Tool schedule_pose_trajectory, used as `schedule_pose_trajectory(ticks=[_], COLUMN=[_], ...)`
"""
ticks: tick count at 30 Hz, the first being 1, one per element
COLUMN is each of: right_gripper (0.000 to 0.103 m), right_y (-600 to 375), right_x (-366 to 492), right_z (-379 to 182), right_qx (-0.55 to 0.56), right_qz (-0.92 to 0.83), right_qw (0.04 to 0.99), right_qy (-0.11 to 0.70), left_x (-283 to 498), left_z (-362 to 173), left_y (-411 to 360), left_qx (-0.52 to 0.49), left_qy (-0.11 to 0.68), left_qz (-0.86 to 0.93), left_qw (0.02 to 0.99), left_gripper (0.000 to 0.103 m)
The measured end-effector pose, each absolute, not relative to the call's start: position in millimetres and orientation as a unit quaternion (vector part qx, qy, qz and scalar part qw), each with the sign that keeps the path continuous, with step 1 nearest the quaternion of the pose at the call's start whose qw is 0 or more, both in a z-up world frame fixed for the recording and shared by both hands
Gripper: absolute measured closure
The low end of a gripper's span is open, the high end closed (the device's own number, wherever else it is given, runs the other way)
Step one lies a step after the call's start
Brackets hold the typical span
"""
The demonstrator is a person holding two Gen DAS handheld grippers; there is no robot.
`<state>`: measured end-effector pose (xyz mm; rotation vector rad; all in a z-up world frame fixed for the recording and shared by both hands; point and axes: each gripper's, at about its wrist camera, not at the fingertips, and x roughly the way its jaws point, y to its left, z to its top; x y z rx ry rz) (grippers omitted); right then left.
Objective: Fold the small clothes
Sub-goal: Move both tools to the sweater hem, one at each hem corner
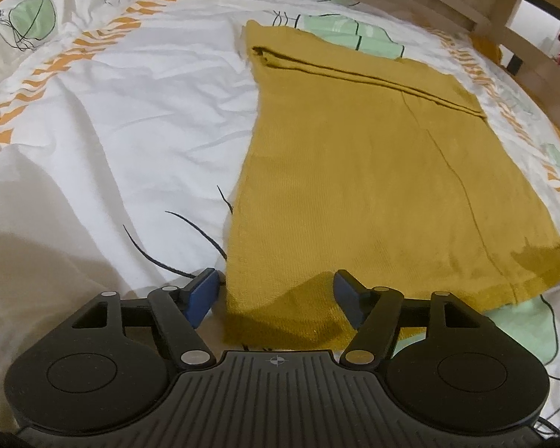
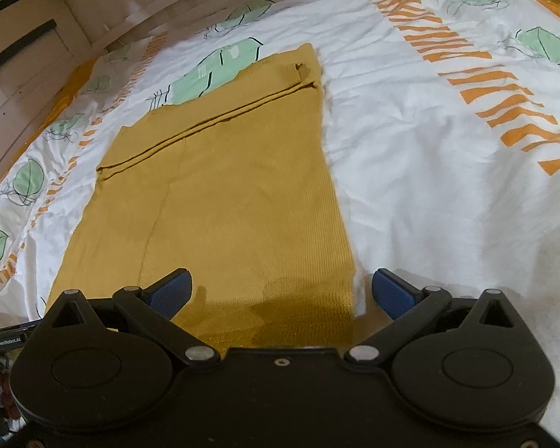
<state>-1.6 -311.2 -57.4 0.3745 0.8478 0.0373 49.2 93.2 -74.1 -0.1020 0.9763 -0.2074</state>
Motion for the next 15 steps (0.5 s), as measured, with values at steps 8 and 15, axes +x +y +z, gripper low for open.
schedule_pose_trajectory(ticks=[8, 15], right_gripper=[0.000, 0.000], right_y=[-317.7, -324.8], right_x=[4.2, 12.6], right_z=[-62.0, -68.6], right_qx=[0.201, 0.227], right_qz=[0.029, 0.046], right_qw=[0.882, 0.865], right_qy=[0.425, 0.446], left_x=[50.0, 51.8], left_z=[-74.6, -75.2], left_y=[93.9, 93.8], left_qx=[-0.057, -0.059], left_qy=[0.481, 0.485], left_qz=[-0.110, -0.117], left_qw=[0.868, 0.865], left_gripper=[0.036, 0.036])
